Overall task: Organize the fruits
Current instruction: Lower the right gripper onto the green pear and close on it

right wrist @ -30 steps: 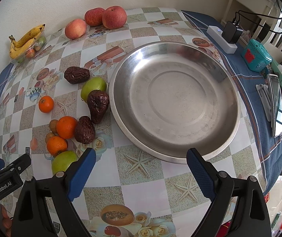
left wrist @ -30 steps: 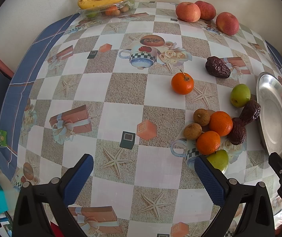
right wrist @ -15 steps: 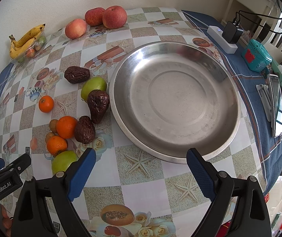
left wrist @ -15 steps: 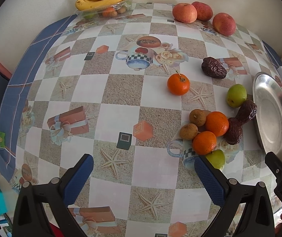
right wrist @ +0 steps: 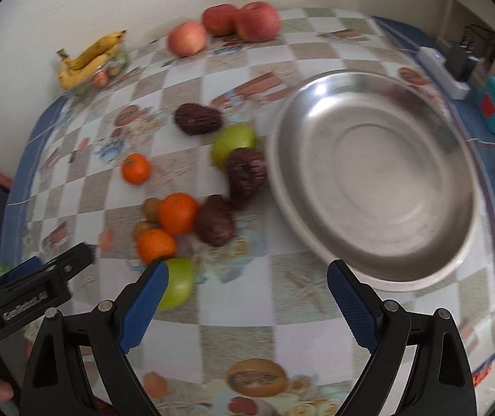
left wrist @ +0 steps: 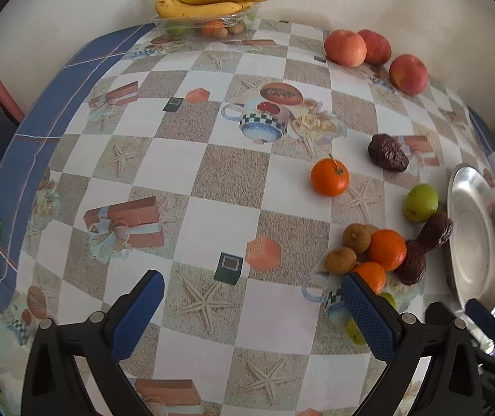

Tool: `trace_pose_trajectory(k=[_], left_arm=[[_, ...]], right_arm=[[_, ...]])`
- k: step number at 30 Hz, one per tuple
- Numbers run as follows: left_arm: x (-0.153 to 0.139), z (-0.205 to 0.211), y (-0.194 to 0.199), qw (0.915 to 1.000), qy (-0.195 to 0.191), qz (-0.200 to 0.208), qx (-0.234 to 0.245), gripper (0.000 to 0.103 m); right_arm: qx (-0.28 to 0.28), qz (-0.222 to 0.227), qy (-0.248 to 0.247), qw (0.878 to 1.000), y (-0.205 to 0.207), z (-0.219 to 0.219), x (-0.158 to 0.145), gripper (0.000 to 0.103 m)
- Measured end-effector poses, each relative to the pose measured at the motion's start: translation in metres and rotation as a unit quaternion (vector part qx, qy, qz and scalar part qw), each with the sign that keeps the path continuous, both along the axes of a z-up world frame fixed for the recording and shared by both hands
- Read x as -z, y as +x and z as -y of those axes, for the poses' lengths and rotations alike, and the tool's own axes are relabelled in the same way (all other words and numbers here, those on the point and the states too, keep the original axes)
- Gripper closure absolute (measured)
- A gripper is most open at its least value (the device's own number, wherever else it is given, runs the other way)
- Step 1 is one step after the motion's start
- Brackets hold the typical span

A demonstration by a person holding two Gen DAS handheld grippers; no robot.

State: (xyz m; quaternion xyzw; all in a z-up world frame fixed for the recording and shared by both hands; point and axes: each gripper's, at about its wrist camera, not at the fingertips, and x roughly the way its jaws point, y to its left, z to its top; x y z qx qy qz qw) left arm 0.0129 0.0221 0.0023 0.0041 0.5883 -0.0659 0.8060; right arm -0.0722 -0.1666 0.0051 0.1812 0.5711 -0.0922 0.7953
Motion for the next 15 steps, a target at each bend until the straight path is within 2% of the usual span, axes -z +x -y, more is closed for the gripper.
trace_pose_trajectory(k=[2,5,7,10,12,15], left_arm=[[0.001,-0.003,0.003,0.9997,-0.025,-0.003,-0.003,0.0],[0.004,-0.006,0.007,0.9992,-0.035,-0.013,-0.016,0.0],[0.005,-0.009,0.008,0.9992,-0.031,-0.003,-0.025,0.0],[0.013,-0.011,0.01,0.9994,0.0,0.002,-0.035,0.0],[0.023,-0.015,0.012,0.9988,0.014,-0.013,-0.044,0.0],[0.032,-0.022,0.013,0.9974,0.008,-0.039,-0.061,0.0]], right_arm=[[-0.012,0.008,0.005,1.0,0.004,-0.009,0.001,0.01],[-0.031,-0.001,0.012,0.999,0.009,-0.019,0.006,0.01],[-0.04,-0.017,0.018,0.999,0.013,-0.023,0.012,0.01],[-0.048,-0.037,0.029,0.998,0.017,-0.028,0.024,0.01],[-0.052,-0.044,0.035,0.997,0.019,-0.031,0.029,0.01],[-0.067,-0.05,0.035,0.996,0.024,-0.041,0.033,0.01]])
